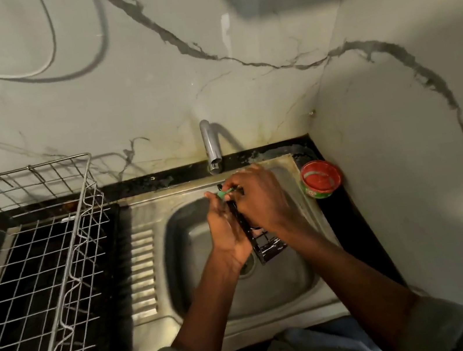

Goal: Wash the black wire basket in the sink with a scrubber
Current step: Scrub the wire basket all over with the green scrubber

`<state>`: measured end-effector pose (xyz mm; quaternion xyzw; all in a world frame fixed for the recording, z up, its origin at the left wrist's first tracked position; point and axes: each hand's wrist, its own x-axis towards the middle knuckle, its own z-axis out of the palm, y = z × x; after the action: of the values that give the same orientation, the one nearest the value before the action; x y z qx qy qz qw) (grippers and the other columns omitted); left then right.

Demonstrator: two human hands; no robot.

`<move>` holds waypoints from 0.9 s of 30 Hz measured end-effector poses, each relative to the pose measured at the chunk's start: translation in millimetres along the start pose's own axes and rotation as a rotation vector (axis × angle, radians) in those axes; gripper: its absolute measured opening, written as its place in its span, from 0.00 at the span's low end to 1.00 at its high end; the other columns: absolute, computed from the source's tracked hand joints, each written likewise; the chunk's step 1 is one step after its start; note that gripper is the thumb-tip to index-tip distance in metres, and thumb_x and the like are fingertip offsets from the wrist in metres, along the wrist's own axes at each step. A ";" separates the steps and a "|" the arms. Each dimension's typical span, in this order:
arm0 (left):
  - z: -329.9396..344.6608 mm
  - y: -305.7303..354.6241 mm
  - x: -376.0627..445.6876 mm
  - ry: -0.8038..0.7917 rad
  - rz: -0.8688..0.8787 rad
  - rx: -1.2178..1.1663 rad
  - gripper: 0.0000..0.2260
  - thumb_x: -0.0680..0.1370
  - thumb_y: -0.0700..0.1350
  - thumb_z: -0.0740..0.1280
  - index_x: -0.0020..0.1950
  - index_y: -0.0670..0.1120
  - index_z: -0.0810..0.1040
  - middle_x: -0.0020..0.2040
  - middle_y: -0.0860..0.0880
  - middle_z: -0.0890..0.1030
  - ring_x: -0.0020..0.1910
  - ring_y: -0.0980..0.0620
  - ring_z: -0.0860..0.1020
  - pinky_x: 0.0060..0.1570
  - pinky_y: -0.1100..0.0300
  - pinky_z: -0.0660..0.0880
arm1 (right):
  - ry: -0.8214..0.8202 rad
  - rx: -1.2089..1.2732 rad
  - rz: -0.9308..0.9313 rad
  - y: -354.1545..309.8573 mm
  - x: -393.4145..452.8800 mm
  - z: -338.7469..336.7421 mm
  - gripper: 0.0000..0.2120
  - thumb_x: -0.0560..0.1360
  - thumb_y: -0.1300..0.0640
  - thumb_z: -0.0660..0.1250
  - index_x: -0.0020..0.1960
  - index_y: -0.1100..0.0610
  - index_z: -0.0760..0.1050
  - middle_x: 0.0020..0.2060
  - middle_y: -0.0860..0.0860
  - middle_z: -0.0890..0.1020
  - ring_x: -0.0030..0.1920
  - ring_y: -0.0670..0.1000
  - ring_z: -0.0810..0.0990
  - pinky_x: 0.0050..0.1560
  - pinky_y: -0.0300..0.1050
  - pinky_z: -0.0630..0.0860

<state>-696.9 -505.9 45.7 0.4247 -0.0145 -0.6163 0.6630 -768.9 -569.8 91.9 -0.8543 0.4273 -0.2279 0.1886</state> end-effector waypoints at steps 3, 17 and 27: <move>0.9 0.9 -3.4 0.001 0.000 0.047 0.37 0.82 0.72 0.48 0.68 0.46 0.81 0.63 0.40 0.84 0.61 0.41 0.83 0.56 0.46 0.81 | 0.115 -0.095 0.129 3.4 8.2 6.4 0.10 0.72 0.56 0.76 0.52 0.47 0.84 0.49 0.46 0.86 0.53 0.49 0.79 0.57 0.50 0.75; -4.5 2.9 -7.8 -0.104 0.052 0.094 0.36 0.83 0.71 0.45 0.76 0.48 0.74 0.69 0.41 0.81 0.69 0.42 0.79 0.63 0.47 0.80 | 0.136 0.020 0.208 7.8 -9.2 3.8 0.11 0.72 0.57 0.77 0.52 0.47 0.85 0.44 0.44 0.87 0.43 0.43 0.83 0.50 0.50 0.82; -14.3 1.6 -1.5 -0.140 0.064 -0.047 0.34 0.81 0.73 0.49 0.73 0.52 0.75 0.63 0.40 0.82 0.59 0.40 0.81 0.61 0.41 0.75 | 0.026 -0.049 0.143 15.8 -8.1 -5.7 0.11 0.73 0.55 0.76 0.55 0.49 0.83 0.64 0.47 0.79 0.64 0.50 0.74 0.63 0.47 0.71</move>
<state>-688.2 -497.0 38.3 0.3639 -0.0600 -0.6232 0.6896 -786.5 -572.8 86.5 -0.8230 0.4950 -0.2146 0.1779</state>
